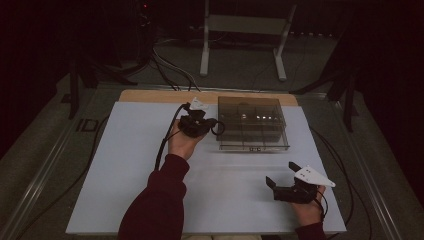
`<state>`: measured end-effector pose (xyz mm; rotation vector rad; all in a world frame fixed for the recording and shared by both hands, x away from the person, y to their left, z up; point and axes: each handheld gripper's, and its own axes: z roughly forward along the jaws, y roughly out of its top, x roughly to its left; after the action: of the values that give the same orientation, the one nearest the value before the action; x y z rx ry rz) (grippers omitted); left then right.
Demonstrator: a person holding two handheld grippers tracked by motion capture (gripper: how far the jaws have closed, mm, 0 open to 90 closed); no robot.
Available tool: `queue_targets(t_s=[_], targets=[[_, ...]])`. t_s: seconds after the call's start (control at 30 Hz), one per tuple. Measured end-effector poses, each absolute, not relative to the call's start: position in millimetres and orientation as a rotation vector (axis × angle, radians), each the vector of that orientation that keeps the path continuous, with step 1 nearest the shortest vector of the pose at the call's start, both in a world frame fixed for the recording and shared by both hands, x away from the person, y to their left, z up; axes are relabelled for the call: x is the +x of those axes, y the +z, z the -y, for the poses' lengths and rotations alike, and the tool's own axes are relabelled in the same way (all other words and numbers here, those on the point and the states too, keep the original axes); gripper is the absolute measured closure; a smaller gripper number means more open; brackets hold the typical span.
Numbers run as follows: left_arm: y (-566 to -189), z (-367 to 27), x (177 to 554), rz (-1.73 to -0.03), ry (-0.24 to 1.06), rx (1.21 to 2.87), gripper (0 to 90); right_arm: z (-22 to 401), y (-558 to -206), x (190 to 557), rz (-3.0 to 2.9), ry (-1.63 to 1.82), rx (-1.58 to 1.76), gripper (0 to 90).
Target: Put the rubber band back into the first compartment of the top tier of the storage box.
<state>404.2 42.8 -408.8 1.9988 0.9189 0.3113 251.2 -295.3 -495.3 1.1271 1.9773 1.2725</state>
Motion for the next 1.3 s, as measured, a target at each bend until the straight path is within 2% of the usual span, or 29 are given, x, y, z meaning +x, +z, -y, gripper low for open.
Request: queue_targets(t_s=[1.3], targets=[[-420.6, -2.2, 403.6, -0.879, 0.276, 2.029, 88.7, 297.9, -494.7, 250.9, -1.973, 1.273, 1.127, 0.0]])
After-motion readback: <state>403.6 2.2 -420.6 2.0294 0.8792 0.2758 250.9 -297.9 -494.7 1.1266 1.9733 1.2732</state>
